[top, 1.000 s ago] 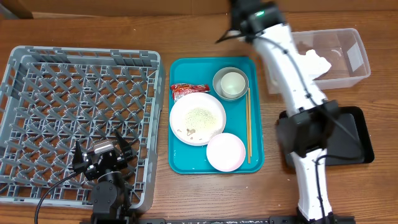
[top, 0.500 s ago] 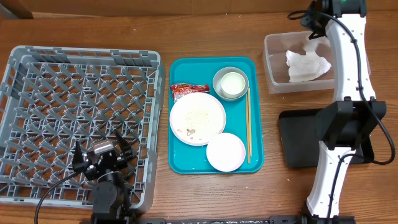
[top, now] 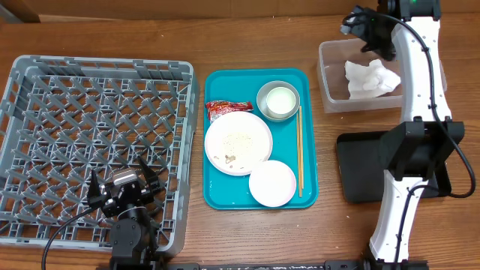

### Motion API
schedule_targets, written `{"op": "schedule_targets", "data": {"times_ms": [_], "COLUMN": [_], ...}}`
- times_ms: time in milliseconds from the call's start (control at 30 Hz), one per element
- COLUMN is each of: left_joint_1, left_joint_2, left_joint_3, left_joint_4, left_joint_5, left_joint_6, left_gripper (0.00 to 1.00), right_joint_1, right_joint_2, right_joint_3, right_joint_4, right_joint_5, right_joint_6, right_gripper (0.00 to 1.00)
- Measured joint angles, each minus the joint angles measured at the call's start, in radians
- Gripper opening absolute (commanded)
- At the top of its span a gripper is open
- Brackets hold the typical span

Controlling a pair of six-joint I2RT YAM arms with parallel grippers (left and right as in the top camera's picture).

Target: Sort waste into correct bins and load items into the dishwasher

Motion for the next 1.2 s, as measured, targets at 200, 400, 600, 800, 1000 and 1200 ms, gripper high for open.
{"op": "schedule_targets", "data": {"times_ms": [200, 400, 600, 800, 1000, 1200], "left_joint_1": [0.000, 0.000, 0.000, 0.000, 0.000, 0.000], "left_joint_2": [0.000, 0.000, 0.000, 0.000, 0.000, 0.000], "left_joint_3": [0.000, 0.000, 0.000, 0.000, 0.000, 0.000], "left_joint_4": [0.000, 0.000, 0.000, 0.000, 0.000, 0.000], "left_joint_5": [0.000, 0.000, 0.000, 0.000, 0.000, 0.000], "left_joint_6": [0.000, 0.000, 0.000, 0.000, 0.000, 0.000], "left_gripper": [1.00, 1.00, 1.00, 1.00, 1.00, 1.00], "right_joint_1": [0.119, 0.358, 0.589, 0.653, 0.631, 0.621], "right_joint_2": [0.000, 0.000, 0.008, 0.076, 0.166, 0.220], "right_joint_3": [0.000, 0.000, 0.000, 0.000, 0.000, 0.000], "right_joint_4": [0.056, 0.036, 0.003, -0.004, -0.029, 0.031], "right_joint_5": [-0.255, -0.238, -0.096, 0.008, -0.005, -0.018], "right_joint_6": [-0.153, -0.418, -0.663, -0.767, -0.889, -0.950], "right_gripper": [1.00, 1.00, 0.96, 0.96, 0.84, 0.74]}}
